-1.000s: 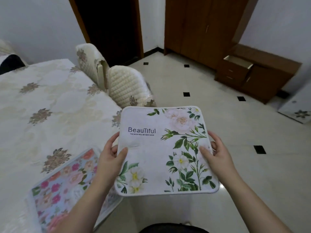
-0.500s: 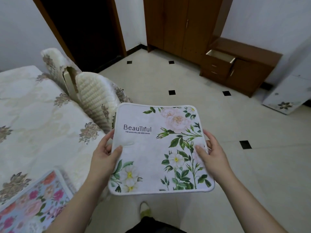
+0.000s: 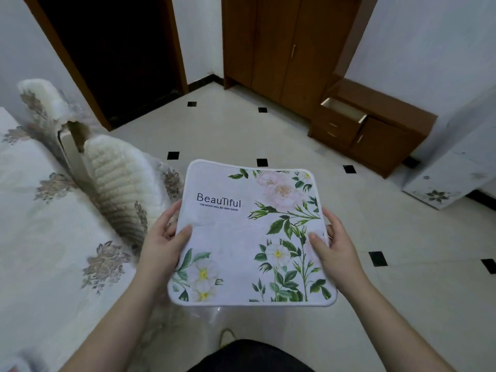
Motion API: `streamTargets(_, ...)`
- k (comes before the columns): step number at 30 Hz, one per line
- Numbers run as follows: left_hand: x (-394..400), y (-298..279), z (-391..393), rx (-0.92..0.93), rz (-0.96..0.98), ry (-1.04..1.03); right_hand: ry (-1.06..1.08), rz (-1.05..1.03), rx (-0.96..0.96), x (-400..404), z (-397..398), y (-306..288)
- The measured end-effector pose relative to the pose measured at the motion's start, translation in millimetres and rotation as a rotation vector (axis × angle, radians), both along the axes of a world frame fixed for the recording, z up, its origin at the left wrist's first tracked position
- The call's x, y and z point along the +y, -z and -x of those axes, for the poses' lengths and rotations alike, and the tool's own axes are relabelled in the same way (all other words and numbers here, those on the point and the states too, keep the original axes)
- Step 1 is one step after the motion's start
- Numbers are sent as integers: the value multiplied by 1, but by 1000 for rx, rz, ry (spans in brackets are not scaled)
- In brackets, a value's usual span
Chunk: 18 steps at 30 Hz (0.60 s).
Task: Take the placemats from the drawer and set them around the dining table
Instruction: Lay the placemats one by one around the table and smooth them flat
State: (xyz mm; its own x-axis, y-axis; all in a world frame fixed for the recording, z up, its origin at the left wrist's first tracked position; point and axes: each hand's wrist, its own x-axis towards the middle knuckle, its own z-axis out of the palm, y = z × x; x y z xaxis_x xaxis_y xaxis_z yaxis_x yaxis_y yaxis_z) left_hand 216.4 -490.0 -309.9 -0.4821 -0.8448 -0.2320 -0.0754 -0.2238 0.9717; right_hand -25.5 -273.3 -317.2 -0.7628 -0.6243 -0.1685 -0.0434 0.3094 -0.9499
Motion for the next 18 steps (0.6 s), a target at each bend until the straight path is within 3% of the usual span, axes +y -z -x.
streamTargets(8, -70, -7, 60, 12, 14, -6, 25, 24, -24, -63, 58, -2)
streamTargets(18, -126, -6, 157, -31, 39, -175, -133, 38, -15, -164, 180, 13)
